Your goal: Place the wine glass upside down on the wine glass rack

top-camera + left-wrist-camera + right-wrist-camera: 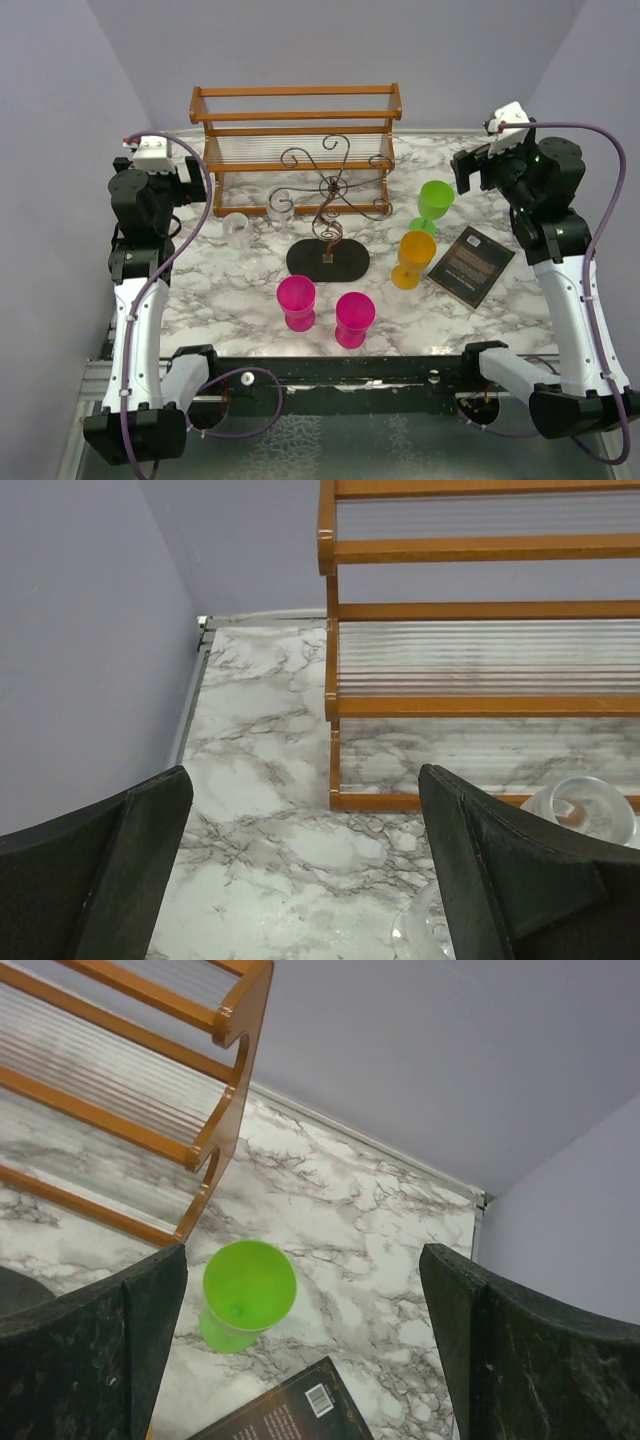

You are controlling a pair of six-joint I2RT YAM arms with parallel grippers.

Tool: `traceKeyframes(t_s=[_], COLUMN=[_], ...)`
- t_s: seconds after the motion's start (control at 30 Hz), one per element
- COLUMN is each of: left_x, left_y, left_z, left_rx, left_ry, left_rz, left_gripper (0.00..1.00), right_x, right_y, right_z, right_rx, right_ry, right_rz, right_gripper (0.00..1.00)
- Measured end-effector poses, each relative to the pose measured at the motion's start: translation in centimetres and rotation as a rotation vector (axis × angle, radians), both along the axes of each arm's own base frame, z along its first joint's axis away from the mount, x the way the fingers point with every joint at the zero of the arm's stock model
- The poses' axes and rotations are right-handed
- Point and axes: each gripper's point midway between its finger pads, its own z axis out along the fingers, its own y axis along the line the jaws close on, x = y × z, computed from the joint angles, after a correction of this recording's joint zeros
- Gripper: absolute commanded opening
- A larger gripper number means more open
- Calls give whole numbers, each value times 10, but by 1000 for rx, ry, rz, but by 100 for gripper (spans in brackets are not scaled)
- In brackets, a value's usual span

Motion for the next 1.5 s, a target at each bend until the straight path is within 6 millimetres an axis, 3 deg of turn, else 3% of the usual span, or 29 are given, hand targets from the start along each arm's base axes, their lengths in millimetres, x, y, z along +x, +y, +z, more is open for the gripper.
traceKeyframes(t_s=[0.1,0.23,0.33,0.5,0.6,0.73,1.07,1.27,1.5], left_x=[0,0,3,10,14,20,31,33,34], left_y=[-6,-20,-31,-40,-42,-44,-47,-47,-47], left_z=[10,24,27,22,18,12,7,5,6], left_rx=[0,-1,-5,-21,-29,-41,-63,-67,-66], left_ry=[-11,-20,-10,29,51,75,101,107,106], left_rz=[-35,-115,-181,-238,-252,-267,-284,-284,-284], left_gripper=[99,99,99,99,99,99,99,99,99], right_x=[-2,-6,-1,25,40,48,72,80,85], right_y=[6,12,14,9,3,-3,-15,-20,-19], right_z=[-3,-26,-45,-100,-143,-177,-198,-217,-224], right_rx=[-41,-86,-98,-107,-114,-123,-119,-115,-100], right_ry=[35,125,190,362,491,597,663,715,743], right_rz=[54,111,119,78,34,-14,-74,-82,-66], right_gripper=[100,100,89,68,62,56,43,27,1])
